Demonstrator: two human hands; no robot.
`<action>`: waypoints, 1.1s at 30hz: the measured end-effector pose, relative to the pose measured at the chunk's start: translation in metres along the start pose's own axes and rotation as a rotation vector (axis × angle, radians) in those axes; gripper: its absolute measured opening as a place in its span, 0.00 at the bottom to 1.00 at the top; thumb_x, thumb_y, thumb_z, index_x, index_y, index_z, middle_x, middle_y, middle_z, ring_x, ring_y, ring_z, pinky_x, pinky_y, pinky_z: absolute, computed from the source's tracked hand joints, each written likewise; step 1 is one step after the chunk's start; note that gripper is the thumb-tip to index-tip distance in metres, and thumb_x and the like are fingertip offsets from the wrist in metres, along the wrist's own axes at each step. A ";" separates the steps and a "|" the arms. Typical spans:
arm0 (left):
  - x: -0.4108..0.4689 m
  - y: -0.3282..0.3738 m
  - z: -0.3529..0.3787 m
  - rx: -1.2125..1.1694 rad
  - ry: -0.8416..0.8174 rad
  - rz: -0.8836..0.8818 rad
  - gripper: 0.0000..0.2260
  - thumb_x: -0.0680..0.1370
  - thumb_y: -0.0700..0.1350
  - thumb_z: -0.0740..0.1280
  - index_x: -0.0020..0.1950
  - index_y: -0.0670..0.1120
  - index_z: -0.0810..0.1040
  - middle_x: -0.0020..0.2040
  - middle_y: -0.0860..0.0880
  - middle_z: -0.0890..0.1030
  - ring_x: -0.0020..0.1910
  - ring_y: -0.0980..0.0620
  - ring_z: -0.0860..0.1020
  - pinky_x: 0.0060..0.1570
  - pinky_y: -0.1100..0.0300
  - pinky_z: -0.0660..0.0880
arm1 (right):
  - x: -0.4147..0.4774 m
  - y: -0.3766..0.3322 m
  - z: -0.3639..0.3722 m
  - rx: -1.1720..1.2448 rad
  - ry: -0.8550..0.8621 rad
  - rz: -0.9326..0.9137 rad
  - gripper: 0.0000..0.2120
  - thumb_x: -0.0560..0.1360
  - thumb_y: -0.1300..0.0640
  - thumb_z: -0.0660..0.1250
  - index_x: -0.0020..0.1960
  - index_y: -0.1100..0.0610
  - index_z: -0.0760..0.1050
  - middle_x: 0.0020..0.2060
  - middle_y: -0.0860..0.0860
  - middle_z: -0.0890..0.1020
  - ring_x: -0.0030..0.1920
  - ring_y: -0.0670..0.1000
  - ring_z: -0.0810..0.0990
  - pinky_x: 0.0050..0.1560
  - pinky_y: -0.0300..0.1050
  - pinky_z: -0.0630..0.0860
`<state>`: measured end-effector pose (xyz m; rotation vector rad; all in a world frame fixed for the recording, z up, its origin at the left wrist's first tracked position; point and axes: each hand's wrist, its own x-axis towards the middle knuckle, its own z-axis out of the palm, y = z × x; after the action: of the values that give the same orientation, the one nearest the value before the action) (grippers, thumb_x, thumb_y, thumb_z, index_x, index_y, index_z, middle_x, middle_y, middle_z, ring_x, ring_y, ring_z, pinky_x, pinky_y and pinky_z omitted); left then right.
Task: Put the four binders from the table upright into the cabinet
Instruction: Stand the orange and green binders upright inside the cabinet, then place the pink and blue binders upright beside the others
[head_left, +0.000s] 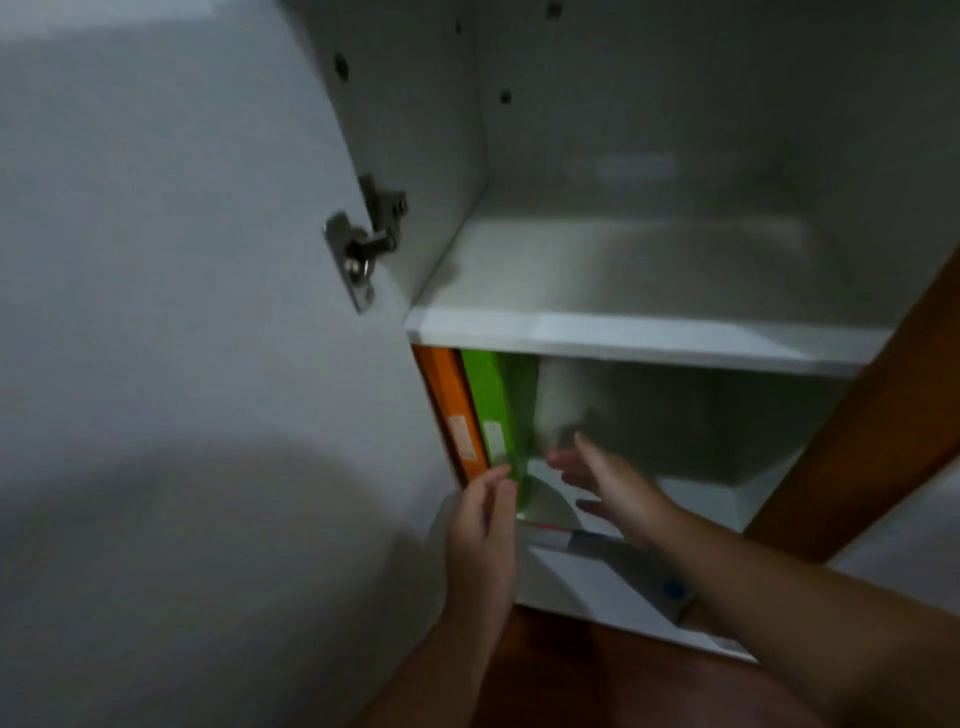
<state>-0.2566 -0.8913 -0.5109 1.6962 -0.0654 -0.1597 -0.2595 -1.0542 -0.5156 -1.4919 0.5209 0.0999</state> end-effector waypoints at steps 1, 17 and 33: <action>-0.004 0.017 -0.001 -0.007 -0.019 -0.023 0.08 0.82 0.45 0.62 0.53 0.50 0.82 0.46 0.49 0.85 0.43 0.51 0.80 0.42 0.57 0.74 | -0.014 -0.012 -0.006 -0.040 -0.012 0.012 0.22 0.81 0.42 0.50 0.53 0.50 0.80 0.59 0.47 0.79 0.61 0.49 0.74 0.62 0.50 0.69; -0.090 0.337 -0.006 -0.066 -0.354 -0.045 0.13 0.81 0.39 0.63 0.41 0.48 0.84 0.34 0.48 0.84 0.34 0.56 0.81 0.37 0.64 0.77 | -0.271 -0.281 -0.056 -0.310 0.078 -0.083 0.10 0.77 0.62 0.65 0.43 0.51 0.81 0.38 0.47 0.85 0.42 0.44 0.82 0.46 0.35 0.76; -0.030 0.529 0.159 0.328 -0.451 -0.081 0.21 0.82 0.57 0.57 0.69 0.45 0.70 0.68 0.47 0.74 0.62 0.48 0.74 0.57 0.54 0.70 | -0.307 -0.421 -0.289 -0.313 0.641 -0.108 0.10 0.77 0.58 0.60 0.53 0.52 0.79 0.56 0.48 0.80 0.49 0.48 0.79 0.47 0.42 0.72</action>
<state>-0.2825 -1.1135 -0.0054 1.9614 -0.3766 -0.6184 -0.4510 -1.2964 -0.0062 -1.8548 0.9672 -0.4132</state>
